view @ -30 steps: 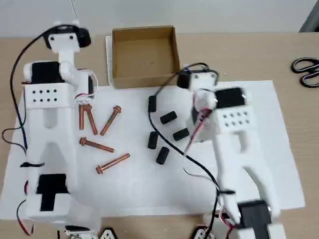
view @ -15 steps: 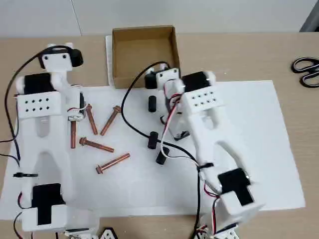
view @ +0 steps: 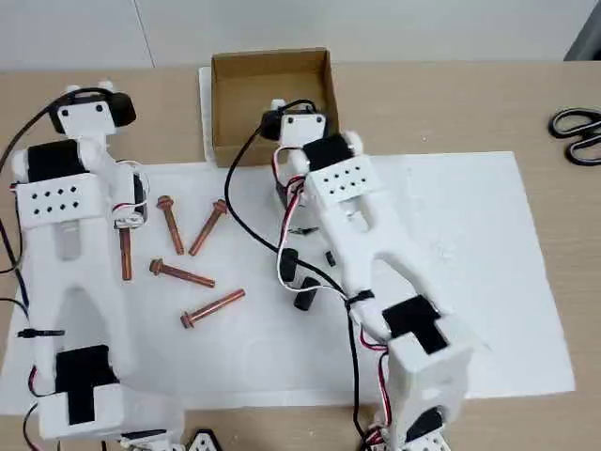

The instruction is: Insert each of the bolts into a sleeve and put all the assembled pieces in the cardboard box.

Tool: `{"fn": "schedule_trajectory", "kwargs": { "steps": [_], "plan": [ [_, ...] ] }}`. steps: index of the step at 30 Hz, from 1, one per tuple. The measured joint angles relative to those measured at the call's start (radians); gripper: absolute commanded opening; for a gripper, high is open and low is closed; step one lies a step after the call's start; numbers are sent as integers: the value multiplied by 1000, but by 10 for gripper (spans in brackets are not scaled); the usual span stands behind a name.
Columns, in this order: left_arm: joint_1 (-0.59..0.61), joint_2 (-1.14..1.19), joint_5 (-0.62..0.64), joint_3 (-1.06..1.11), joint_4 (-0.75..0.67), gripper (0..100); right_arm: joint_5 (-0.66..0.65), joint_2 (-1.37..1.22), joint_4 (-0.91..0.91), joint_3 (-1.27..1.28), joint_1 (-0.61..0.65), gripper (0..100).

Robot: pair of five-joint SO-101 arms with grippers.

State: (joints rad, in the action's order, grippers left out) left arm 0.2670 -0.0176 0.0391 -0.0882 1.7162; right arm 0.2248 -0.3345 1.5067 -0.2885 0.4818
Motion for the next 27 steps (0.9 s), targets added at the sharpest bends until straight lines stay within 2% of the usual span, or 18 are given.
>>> {"fn": "schedule_trajectory", "kwargs": {
  "steps": [2, 7, 13, 19, 27],
  "plan": [
    [0, 0, 0, 0, -2, 5, 41, -17, -6, 0, 17, 5],
    [0, 0, 0, 3, -17, 5, 250, -21, -17, 0, 72, 8],
    [0, 0, 0, 114, -87, 5, 359, -21, -2, 0, 126, 30],
    [0, 0, 0, 163, -109, 5, 404, -21, 80, 0, 127, 190],
    [0, 0, 0, 163, -121, 5, 423, -21, 91, 0, 127, 149]
  ]
}}
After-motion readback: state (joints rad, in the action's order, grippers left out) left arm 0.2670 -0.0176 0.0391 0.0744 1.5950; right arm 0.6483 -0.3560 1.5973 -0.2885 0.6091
